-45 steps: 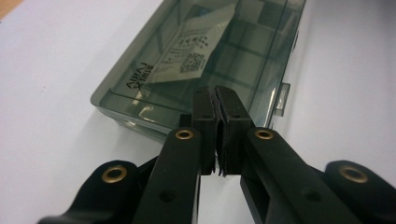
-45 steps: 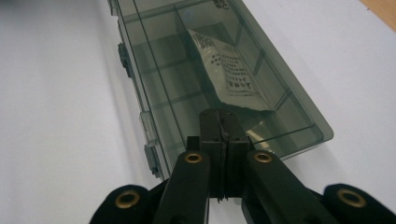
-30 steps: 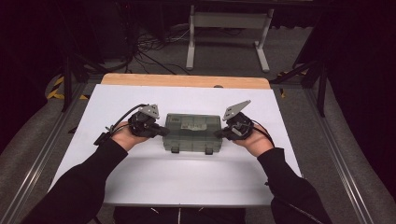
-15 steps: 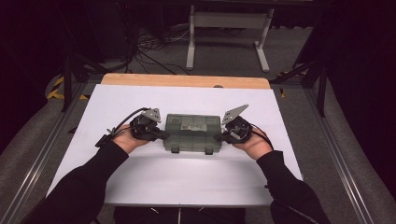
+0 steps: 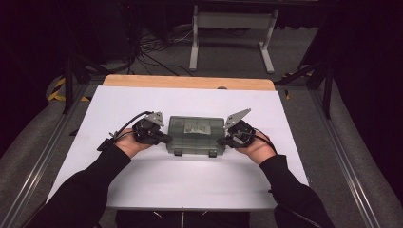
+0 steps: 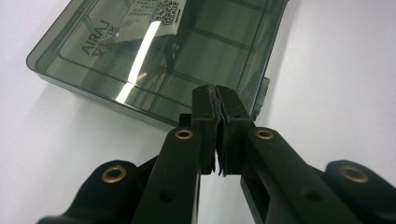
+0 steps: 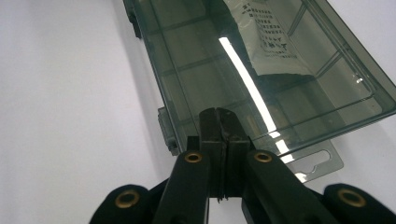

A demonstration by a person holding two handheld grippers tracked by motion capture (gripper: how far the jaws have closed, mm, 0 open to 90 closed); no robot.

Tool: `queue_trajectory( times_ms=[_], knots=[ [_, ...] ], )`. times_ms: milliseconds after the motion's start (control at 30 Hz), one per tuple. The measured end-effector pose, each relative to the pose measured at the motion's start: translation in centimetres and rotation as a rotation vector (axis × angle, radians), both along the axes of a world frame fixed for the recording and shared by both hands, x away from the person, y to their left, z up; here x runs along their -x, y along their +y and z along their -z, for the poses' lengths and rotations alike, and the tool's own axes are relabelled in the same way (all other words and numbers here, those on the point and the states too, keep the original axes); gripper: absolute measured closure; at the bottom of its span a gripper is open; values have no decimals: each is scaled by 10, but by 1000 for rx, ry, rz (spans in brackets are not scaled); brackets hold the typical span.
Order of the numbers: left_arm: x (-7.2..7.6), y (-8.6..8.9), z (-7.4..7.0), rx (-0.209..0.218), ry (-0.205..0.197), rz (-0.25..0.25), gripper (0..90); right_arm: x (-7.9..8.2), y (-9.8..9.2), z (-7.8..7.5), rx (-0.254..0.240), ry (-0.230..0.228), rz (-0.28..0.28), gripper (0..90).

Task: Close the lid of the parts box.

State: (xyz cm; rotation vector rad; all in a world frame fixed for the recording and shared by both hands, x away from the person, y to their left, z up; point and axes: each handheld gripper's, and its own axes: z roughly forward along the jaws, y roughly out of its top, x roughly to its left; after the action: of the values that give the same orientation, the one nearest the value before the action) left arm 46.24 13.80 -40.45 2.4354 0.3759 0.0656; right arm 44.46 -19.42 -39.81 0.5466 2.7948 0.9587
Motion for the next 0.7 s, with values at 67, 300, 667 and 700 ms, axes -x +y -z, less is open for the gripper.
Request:
queue_trajectory(
  times_ms=[67,300,667,700],
  knots=[
    [1,0,0,-7,-8,1,870,0,-1,1,-7,0,2,898],
    [1,0,-1,6,-9,5,844,1,-2,0,-26,-1,10,897],
    [2,-1,-3,34,-6,8,823,2,-2,-2,-38,-6,12,896],
    [2,0,-4,37,-7,7,820,2,-1,-3,-41,-11,10,888]
  ],
)
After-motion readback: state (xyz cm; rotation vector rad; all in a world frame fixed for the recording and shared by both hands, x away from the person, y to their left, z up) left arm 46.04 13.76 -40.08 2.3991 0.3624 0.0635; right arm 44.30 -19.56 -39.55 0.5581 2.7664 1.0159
